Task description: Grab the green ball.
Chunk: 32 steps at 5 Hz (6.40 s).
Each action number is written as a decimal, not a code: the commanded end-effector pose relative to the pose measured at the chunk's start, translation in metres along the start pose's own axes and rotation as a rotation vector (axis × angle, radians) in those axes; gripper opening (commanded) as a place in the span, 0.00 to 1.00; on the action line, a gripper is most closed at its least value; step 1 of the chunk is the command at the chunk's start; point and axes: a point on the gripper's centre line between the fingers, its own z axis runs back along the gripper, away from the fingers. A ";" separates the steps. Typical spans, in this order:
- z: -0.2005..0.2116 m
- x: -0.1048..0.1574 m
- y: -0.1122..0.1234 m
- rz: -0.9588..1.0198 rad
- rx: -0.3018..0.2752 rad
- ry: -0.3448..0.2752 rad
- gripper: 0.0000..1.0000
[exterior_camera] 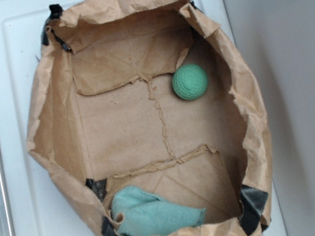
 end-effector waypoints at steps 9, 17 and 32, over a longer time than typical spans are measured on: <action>-0.095 0.159 0.058 0.061 0.043 -0.160 1.00; -0.165 0.221 0.048 0.056 0.139 -0.138 1.00; -0.139 0.203 0.046 0.117 0.154 -0.183 0.00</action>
